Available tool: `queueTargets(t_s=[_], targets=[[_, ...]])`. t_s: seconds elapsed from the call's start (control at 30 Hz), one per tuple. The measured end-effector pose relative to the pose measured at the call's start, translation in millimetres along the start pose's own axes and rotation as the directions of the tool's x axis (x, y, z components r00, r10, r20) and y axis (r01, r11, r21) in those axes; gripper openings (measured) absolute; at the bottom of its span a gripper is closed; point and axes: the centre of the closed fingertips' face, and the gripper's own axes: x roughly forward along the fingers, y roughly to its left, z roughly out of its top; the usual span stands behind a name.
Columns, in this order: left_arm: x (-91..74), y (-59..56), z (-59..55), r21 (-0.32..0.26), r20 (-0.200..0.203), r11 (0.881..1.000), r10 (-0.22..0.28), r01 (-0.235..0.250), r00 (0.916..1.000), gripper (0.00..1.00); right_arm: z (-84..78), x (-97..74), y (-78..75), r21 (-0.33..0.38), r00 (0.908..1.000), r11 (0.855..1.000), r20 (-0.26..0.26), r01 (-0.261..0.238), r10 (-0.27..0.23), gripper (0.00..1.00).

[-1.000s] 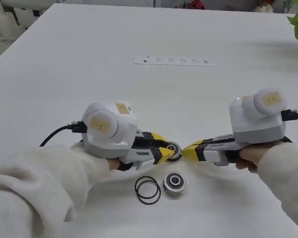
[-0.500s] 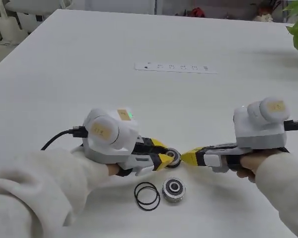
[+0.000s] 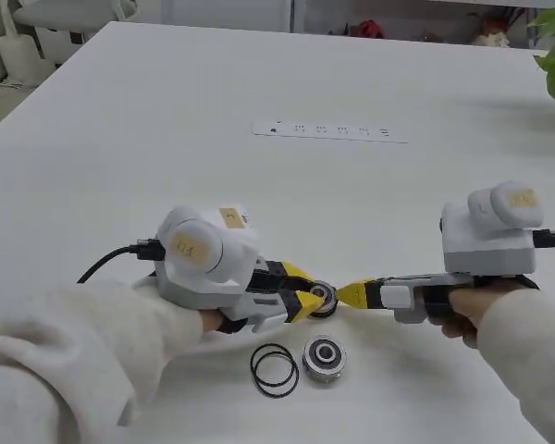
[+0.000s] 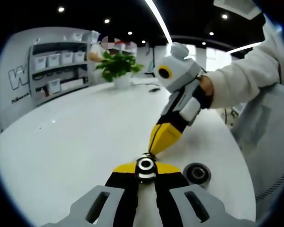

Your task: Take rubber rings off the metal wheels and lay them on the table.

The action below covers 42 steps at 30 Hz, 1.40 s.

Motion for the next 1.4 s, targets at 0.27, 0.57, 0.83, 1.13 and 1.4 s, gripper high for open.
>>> queueTargets(t_s=[0.27,0.57,0.83,1.13,1.4], targets=[[-0.1,0.4,-0.5,-0.004,0.001,1.0,0.002,-0.002,1.0,0.13,0.9,0.3,3.6,-0.007,1.0,1.0,-0.003,-0.001,0.001,0.0],[0.0,-0.2,-0.6,-0.003,0.002,1.0,0.003,-0.003,1.0,0.13,-0.6,0.6,7.3,-0.031,0.9999,1.0,-0.017,-0.003,0.002,0.0],[0.0,-0.5,-0.8,-0.003,0.002,1.0,0.002,-0.002,1.0,0.13,1.7,1.4,12.1,-0.042,0.9998,0.999,-0.014,-0.014,0.013,0.0],[-0.1,-1.1,-0.6,0.002,0.001,1.0,0.001,-0.001,1.0,0.13,4.3,2.9,17.6,-0.056,0.9996,0.998,-0.012,-0.027,0.026,0.0],[0.3,-0.7,-0.8,0.002,0.0,1.0,0.002,-0.002,1.0,0.13,18.6,2.9,30.7,-0.157,0.9987,0.987,0.019,-0.044,0.047,0.0]])
